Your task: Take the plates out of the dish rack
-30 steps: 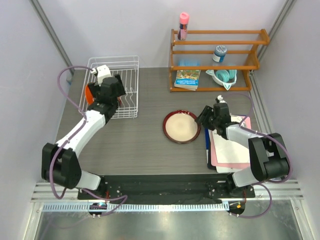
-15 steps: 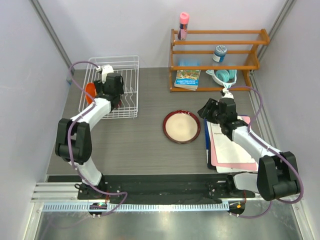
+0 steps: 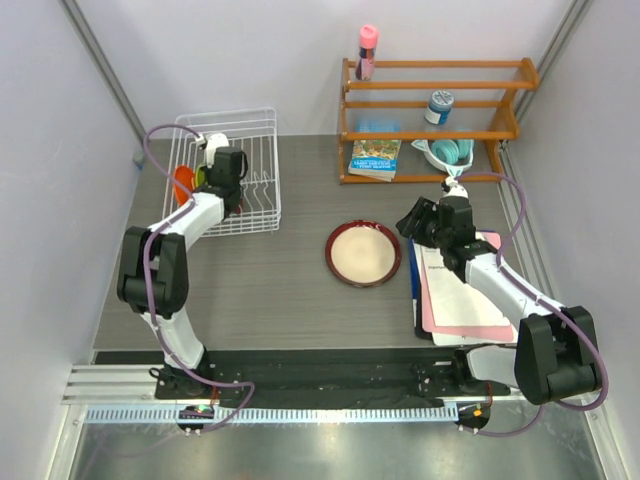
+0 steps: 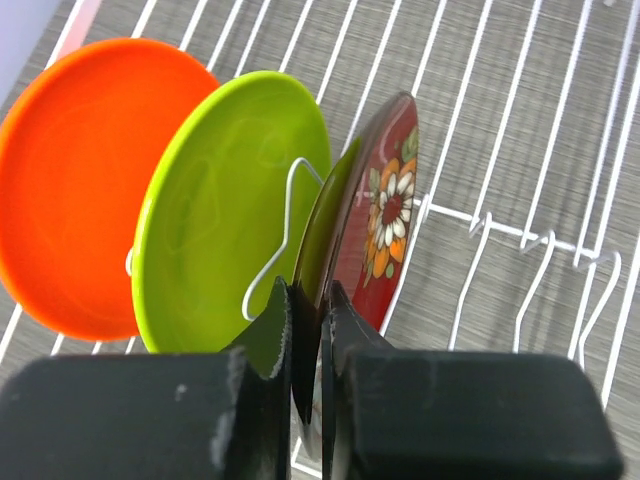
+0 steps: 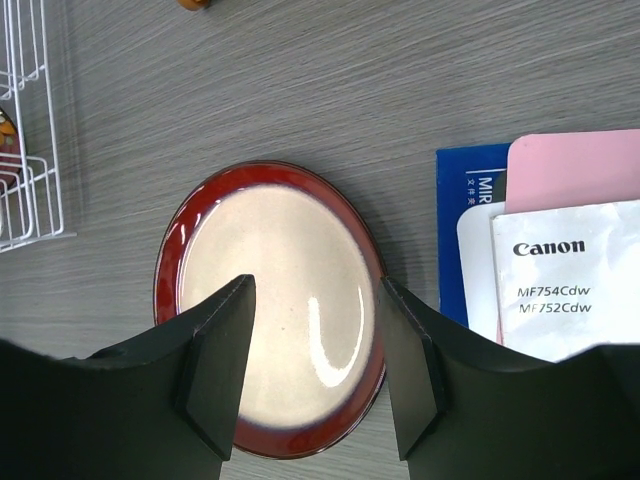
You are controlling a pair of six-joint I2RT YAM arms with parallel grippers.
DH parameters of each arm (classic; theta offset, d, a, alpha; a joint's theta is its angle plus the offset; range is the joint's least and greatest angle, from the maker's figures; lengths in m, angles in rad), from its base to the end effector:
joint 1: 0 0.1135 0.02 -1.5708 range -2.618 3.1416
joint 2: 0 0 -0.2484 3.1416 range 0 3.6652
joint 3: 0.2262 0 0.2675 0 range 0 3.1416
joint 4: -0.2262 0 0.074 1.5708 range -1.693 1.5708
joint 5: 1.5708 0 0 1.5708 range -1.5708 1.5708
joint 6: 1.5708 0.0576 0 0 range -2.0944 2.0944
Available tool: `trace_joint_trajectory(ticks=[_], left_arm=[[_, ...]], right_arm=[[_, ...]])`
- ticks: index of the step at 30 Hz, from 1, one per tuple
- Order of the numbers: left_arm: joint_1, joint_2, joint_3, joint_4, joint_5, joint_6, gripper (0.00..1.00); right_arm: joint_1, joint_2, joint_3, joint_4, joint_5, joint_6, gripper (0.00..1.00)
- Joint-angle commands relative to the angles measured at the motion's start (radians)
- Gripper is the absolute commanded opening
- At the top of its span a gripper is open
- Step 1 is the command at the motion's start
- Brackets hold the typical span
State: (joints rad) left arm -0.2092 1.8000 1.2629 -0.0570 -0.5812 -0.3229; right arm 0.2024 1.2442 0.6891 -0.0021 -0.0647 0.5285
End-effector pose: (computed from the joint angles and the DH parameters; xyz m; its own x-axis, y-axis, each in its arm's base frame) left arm 0.4295 -0.0589 0.2052 -0.4331 -0.1792 -0.8833 -0.4312 0.9018 0.0285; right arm 0.2981 0.0650 0.1928 -0.5756 0.3956 -0.7157 0.0416 0.8882 0.4575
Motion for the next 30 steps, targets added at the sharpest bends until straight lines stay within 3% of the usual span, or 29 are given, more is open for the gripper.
trace_joint_trajectory(ticks=[1,5,16,19,22,27,30], left_arm=[[0.004,-0.028,0.024,0.006,-0.028,-0.036,0.00],[0.004,-0.083,0.007,0.011,-0.048,-0.024,0.00],[-0.032,-0.261,0.032,-0.026,-0.213,0.197,0.00],[-0.051,-0.319,0.024,-0.061,-0.197,0.197,0.00],[-0.065,-0.425,0.009,-0.156,-0.076,0.101,0.00],[-0.067,-0.602,-0.098,-0.195,0.394,-0.111,0.00],[-0.079,-0.649,-0.187,-0.144,0.539,-0.244,0.00]], right_arm=[[-0.003,0.003,0.017,0.011,0.008,-0.007,0.58],[-0.003,0.000,0.009,0.013,0.008,-0.009,0.58],[-0.003,-0.022,0.003,0.008,-0.010,0.005,0.59],[-0.003,-0.041,0.007,-0.027,-0.021,0.005,0.60],[-0.003,-0.069,0.007,-0.026,-0.056,0.002,0.62],[0.002,-0.103,0.010,-0.003,-0.182,0.034,0.63],[0.012,-0.124,-0.008,0.094,-0.266,0.086,0.64]])
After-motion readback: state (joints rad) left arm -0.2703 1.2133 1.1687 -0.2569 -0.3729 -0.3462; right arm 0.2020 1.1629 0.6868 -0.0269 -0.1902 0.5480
